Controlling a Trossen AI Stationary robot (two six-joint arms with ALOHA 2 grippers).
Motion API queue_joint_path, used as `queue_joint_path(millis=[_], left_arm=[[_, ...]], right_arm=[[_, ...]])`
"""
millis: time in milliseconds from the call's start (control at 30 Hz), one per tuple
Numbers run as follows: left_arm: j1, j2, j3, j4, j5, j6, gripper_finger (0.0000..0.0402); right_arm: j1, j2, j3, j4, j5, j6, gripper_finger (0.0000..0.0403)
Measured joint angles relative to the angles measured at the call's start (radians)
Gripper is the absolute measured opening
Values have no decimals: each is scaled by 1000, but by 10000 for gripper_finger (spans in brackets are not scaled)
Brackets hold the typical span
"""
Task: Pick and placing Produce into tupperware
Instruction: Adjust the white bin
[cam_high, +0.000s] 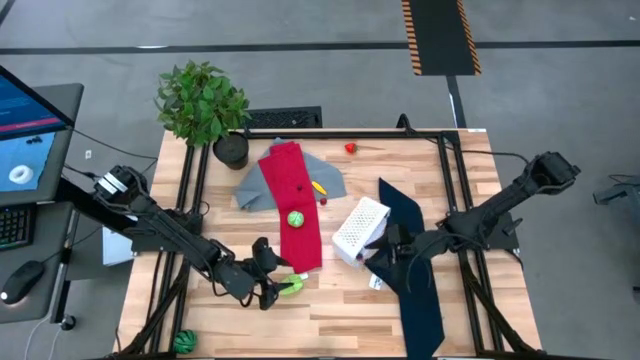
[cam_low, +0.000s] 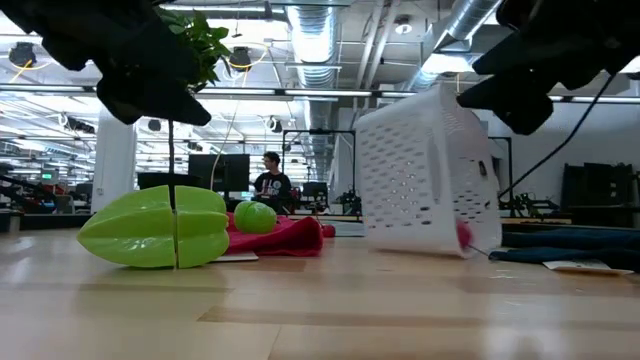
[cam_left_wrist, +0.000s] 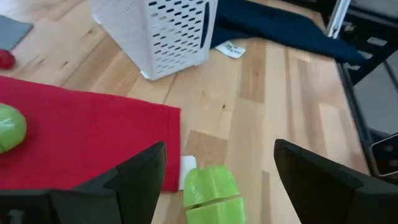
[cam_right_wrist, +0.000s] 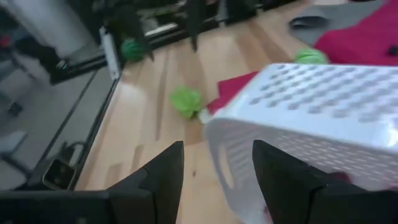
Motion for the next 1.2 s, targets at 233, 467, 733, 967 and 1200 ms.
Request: queue_joint_path(millis=[233, 467, 733, 967, 1200], left_arm=[[0, 0, 1, -51, -17, -5, 288], [9, 0, 1, -57, -35, 30, 288], [55, -35, 1, -57, -35, 95, 288], [61, -121, 1, -62, -34, 146, 288], [98, -199, 1, -45, -64, 215, 288]], right_arm=[[-3, -94, -1, -179, 3, 140, 214], [7, -63, -1, -125, 4, 147, 214], [8, 74, -1, -46, 3, 180, 214], [2, 159, -1, 59, -20, 208, 213], [-2, 158, -1, 59, -52, 234, 114]])
